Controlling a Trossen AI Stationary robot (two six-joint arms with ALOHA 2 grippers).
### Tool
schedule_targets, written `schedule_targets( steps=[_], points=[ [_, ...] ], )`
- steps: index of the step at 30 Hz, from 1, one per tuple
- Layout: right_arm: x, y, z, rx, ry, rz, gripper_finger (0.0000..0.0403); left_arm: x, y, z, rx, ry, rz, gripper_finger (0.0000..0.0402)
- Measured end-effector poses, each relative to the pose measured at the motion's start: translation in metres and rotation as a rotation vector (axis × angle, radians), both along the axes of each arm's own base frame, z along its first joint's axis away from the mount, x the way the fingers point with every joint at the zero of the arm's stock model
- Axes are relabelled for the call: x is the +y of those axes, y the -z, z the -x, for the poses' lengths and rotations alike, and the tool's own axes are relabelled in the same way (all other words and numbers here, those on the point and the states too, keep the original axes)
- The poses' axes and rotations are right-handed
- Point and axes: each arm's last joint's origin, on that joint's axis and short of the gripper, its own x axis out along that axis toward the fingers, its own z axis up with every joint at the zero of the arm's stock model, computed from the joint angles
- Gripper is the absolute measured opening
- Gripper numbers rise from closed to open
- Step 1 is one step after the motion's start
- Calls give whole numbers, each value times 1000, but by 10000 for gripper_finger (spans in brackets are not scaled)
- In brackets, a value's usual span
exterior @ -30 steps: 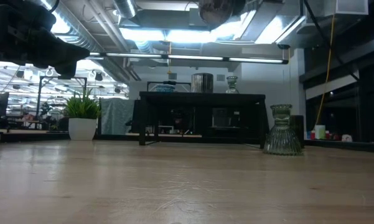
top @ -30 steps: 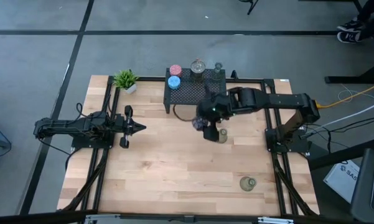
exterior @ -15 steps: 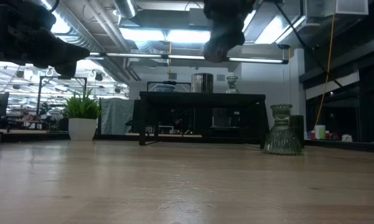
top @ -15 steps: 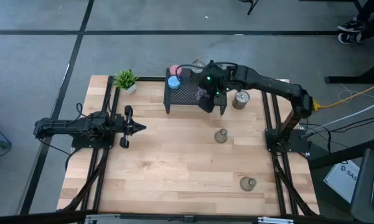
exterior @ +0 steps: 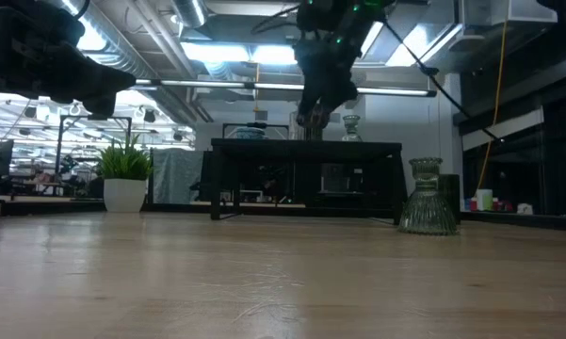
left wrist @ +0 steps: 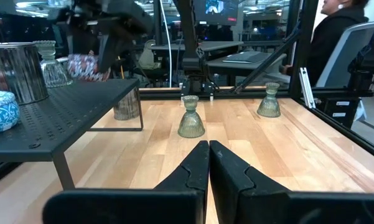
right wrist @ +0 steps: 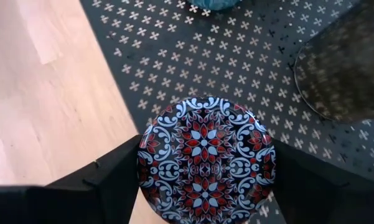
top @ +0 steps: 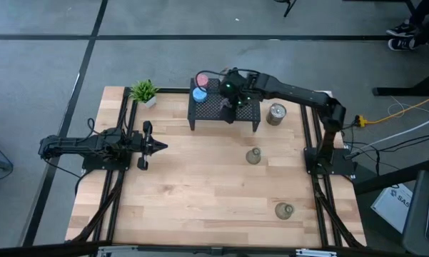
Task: Pick & Place candle stick holders
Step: Put the black patterned scented candle on the shelf
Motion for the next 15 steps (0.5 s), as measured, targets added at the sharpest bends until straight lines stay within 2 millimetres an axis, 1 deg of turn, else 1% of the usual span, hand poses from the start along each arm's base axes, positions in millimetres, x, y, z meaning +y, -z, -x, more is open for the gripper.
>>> schedule_targets(
  steps=[5,11,15],
  points=[
    [-5,11,-6,10,10,-8,303,0,0,0,0,0,1,8],
    [-7,23,-12,36,14,-20,303,0,0,0,0,0,0,6],
    [-8,25,-13,41,16,-23,306,0,0,0,0,0,1,8]
  ],
)
